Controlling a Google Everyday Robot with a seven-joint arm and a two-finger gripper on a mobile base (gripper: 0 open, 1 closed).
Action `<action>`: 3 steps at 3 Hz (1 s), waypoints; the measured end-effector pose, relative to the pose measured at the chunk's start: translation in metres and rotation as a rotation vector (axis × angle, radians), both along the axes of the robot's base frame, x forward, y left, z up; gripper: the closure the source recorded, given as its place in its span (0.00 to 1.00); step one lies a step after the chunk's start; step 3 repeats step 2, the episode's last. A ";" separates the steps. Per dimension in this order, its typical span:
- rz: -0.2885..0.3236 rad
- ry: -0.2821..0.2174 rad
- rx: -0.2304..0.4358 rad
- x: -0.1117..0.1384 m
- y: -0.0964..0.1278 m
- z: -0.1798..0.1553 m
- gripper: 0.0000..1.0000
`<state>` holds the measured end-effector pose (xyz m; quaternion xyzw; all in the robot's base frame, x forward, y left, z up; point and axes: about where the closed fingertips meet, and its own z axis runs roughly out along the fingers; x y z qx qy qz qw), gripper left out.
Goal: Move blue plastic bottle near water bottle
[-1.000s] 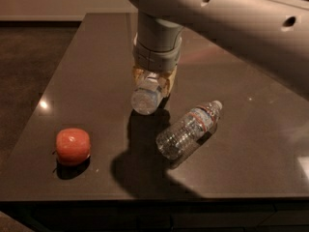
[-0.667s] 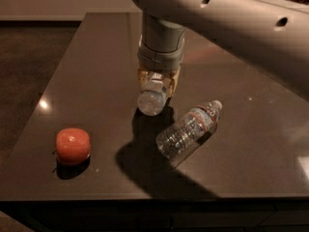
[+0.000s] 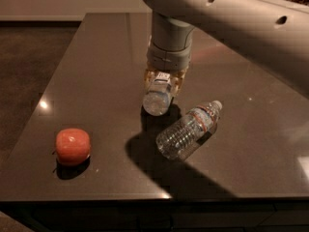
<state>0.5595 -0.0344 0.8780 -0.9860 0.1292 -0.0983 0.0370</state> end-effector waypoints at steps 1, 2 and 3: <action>-0.013 0.014 -0.031 0.008 -0.011 -0.003 0.00; -0.013 0.014 -0.031 0.008 -0.011 -0.003 0.00; -0.013 0.014 -0.031 0.008 -0.011 -0.003 0.00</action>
Offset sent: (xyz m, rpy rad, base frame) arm 0.0140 -0.0140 -0.0039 -0.0519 0.0158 -0.0372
